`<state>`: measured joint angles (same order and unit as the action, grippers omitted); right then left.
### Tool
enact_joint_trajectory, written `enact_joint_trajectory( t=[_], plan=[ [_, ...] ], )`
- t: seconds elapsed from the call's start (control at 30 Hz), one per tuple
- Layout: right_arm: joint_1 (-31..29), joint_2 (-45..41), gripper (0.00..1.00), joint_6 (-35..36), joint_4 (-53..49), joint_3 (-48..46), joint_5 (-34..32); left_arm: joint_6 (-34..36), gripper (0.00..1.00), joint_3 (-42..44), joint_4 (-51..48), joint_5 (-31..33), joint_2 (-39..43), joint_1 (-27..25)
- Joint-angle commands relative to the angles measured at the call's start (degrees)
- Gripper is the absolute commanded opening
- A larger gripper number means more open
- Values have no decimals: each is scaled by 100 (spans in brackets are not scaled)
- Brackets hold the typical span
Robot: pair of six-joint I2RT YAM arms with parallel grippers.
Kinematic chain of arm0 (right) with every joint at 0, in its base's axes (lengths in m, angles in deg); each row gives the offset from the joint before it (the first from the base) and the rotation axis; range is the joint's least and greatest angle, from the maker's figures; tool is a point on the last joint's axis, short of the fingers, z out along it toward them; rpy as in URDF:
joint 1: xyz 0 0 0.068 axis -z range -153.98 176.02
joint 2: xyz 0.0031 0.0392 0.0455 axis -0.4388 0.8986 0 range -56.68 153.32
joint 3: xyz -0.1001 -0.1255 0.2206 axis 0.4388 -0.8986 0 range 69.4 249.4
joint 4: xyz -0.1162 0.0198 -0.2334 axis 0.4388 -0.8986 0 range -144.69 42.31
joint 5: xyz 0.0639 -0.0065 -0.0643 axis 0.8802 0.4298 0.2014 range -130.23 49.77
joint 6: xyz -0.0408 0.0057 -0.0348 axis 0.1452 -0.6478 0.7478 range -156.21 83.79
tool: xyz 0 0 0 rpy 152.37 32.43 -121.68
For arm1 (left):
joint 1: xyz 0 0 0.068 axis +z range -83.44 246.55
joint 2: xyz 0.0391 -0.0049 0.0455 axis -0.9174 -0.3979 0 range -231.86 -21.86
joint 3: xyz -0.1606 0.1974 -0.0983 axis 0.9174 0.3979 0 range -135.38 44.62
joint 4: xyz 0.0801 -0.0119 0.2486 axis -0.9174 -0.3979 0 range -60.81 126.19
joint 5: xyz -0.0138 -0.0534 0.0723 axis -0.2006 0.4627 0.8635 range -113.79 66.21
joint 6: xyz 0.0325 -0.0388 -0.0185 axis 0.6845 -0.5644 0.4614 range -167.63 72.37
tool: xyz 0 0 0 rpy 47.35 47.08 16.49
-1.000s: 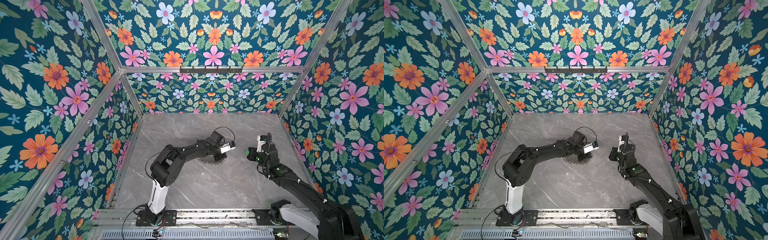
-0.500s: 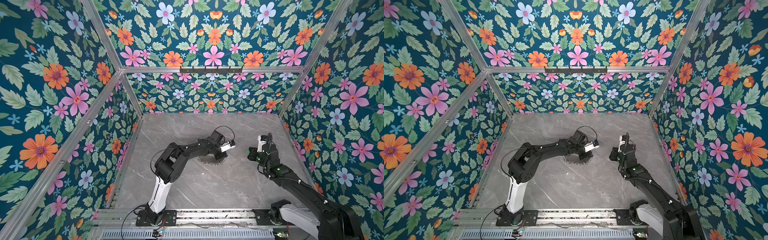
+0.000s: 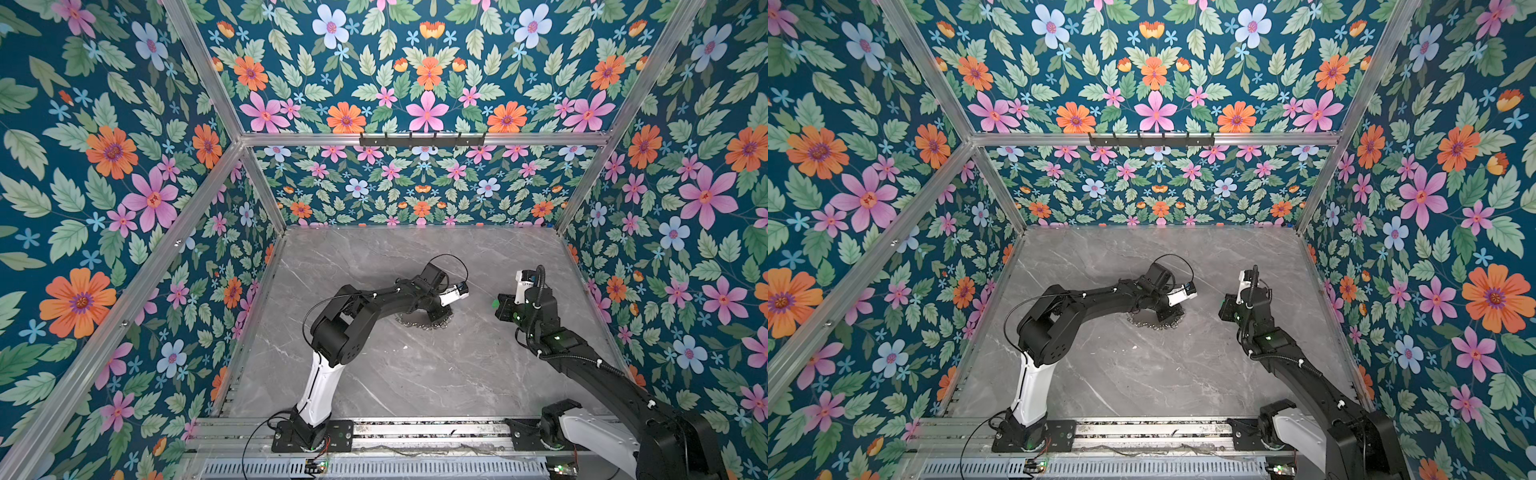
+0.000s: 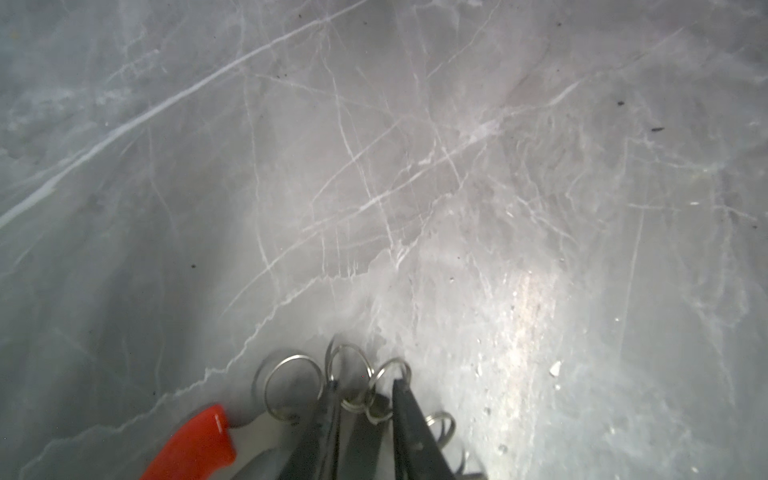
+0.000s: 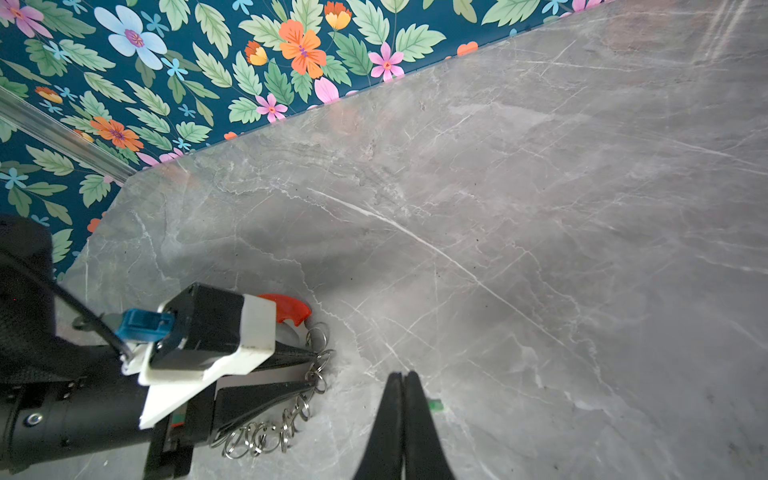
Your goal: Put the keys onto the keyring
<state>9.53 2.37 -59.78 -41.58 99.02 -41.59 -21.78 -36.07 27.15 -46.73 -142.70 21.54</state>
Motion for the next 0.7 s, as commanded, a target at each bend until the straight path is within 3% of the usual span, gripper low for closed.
enact_joint_trajectory(
  t=[0.0, 0.3, 0.67],
  plan=[
    [-2, -21, 0, 2, 73, 25, 22, -12, 18, 31, -36, -26, 44, 7],
    [14, -77, 0, 4, 58, 17, 9, -26, 0, 202, -9, -113, 246, 4],
    [30, -130, 0, 22, -6, 33, 43, -181, 0, 528, 258, -99, 589, 9]
  ],
)
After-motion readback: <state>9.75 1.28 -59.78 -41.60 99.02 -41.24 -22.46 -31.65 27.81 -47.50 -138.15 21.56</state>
